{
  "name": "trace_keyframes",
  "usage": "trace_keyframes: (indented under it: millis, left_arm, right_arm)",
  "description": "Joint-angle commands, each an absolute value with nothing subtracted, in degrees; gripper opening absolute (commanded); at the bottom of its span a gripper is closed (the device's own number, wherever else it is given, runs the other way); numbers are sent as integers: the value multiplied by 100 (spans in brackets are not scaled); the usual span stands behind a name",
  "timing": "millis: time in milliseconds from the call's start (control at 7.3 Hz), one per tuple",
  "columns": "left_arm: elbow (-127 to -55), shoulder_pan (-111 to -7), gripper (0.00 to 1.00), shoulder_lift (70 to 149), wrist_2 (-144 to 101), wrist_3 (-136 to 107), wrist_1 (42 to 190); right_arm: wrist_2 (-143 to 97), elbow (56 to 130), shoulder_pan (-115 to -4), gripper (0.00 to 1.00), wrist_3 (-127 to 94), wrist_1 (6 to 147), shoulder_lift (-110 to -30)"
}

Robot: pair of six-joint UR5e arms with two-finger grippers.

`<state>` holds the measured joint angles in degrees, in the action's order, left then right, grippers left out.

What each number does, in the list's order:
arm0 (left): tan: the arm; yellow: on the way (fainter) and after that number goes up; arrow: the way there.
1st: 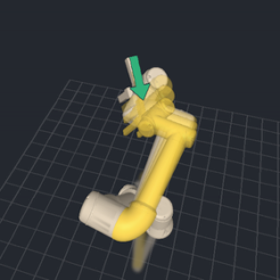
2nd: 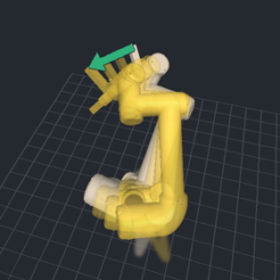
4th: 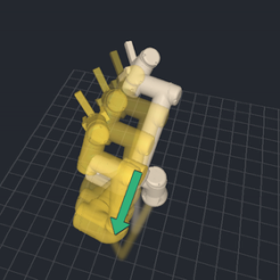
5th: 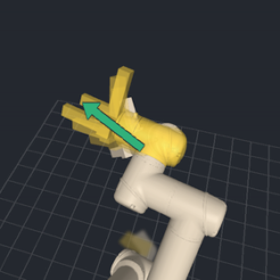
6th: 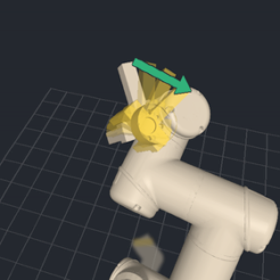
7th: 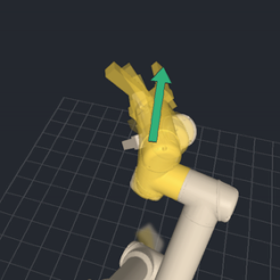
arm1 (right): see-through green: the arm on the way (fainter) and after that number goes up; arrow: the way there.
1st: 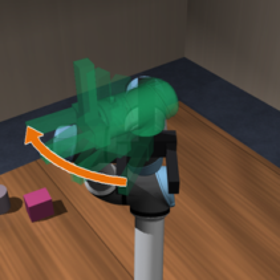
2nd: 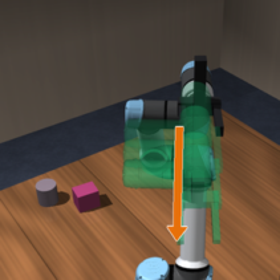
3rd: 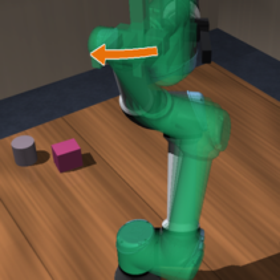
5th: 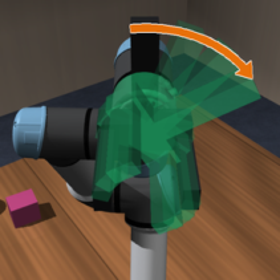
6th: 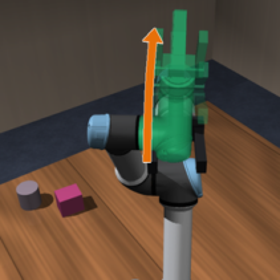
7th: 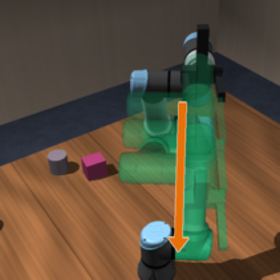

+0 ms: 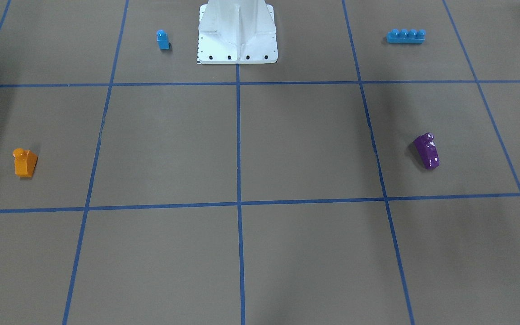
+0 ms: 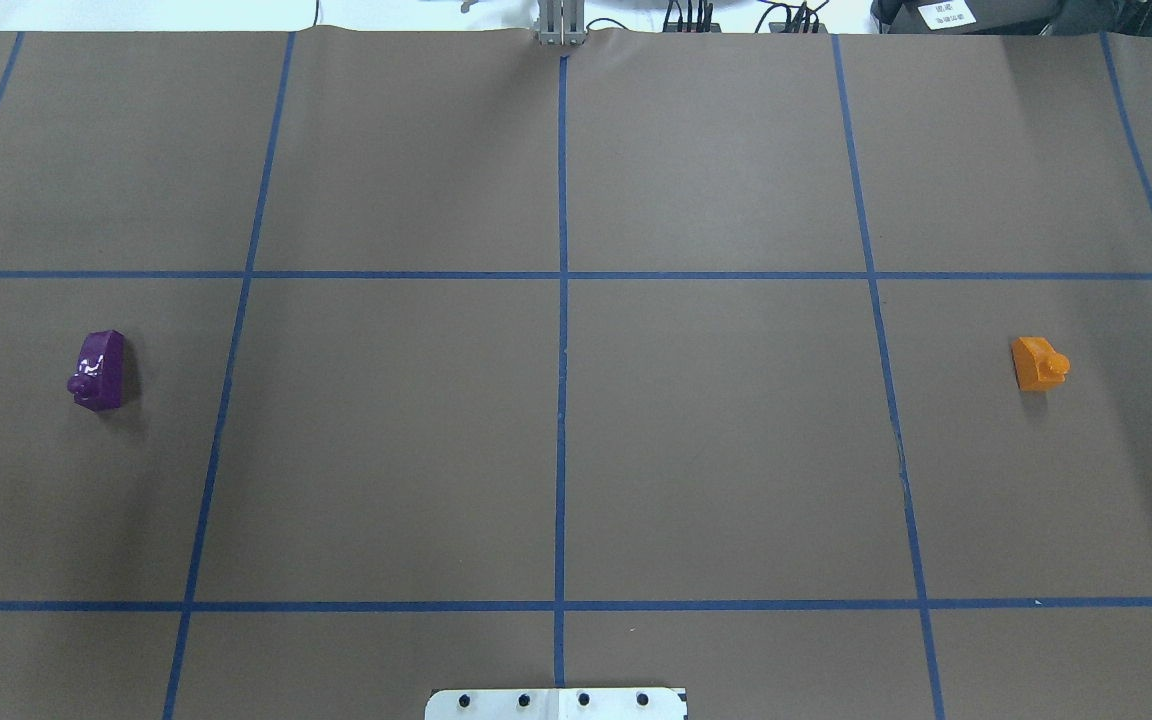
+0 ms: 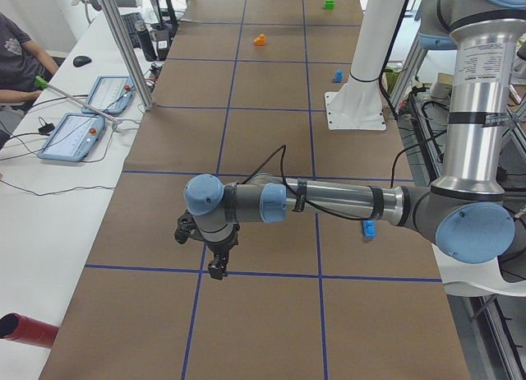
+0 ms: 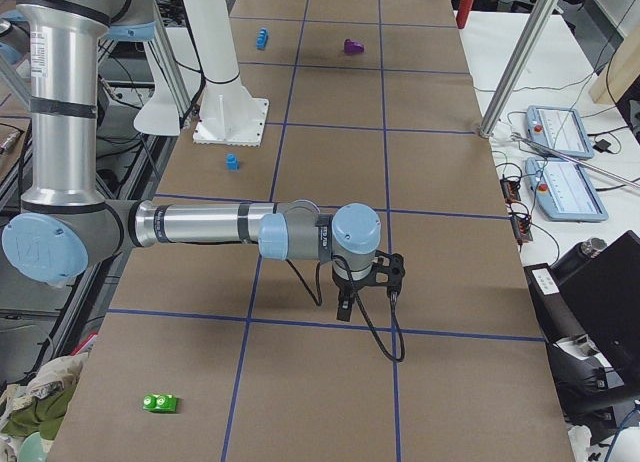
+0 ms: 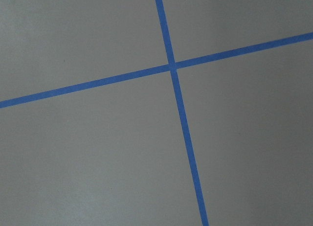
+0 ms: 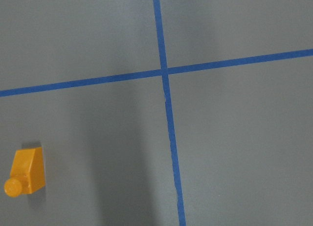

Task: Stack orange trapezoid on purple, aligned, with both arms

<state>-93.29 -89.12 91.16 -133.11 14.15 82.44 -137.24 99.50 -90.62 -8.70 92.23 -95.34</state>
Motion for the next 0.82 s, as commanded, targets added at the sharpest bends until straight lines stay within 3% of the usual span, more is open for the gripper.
trace_keyframes:
  millis: [0, 685]
  left_arm:
    - [-9421, -8903, 100, 9184, -13272, 1424, 8235]
    - [-10817, -8352, 100, 9422, -13192, 69, 8288]
  right_arm:
    - [-13729, 9993, -9062, 100, -853, 9220, -9510]
    - [-13720, 10134, -9035, 100, -897, 9211, -9115]
